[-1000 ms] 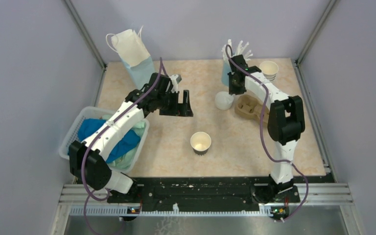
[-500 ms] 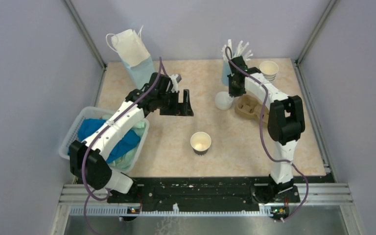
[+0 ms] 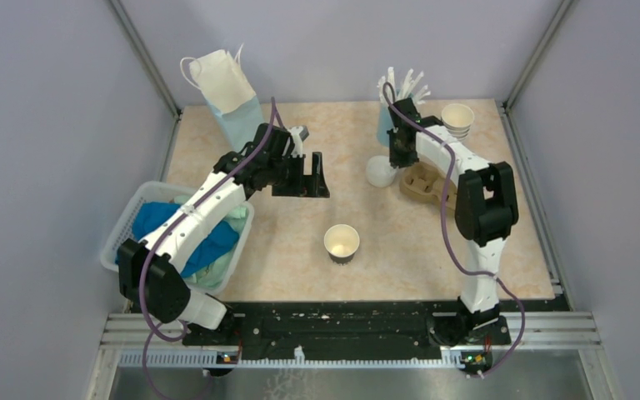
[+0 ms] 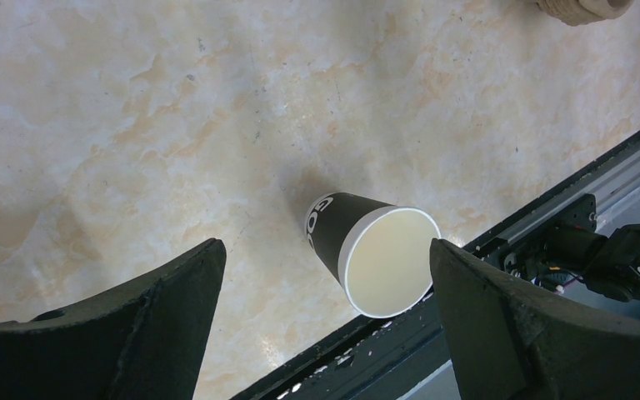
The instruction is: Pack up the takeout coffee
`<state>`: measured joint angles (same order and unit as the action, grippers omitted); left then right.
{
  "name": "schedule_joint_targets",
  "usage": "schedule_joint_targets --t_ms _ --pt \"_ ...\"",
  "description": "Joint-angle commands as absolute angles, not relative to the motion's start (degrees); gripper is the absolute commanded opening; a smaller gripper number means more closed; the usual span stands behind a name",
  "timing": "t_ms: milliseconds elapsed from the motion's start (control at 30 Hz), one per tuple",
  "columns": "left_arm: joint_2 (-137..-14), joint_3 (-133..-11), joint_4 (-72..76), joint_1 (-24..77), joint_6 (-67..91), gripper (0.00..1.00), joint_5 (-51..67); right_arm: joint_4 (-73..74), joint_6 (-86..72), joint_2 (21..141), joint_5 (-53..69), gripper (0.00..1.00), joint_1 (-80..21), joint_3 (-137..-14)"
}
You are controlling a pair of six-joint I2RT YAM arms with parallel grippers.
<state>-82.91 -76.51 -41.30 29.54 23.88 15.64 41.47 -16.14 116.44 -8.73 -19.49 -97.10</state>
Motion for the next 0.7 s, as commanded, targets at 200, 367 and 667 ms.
schedule_joint_targets --t_ms 200,367,667 --pt "-82.62 -78.13 -40.3 29.79 23.64 0.98 16.51 41.22 -16.7 116.76 -9.33 0.09 -19.86 -97.07" --pt "-82.69 -78.12 -40.32 29.77 23.56 0.98 16.49 41.23 -17.0 116.13 -9.62 0.0 -19.86 -97.56" --pt "-82.24 -78.76 -40.36 29.79 23.3 0.98 16.35 42.83 -18.85 114.1 -10.68 0.0 -19.86 -99.75"
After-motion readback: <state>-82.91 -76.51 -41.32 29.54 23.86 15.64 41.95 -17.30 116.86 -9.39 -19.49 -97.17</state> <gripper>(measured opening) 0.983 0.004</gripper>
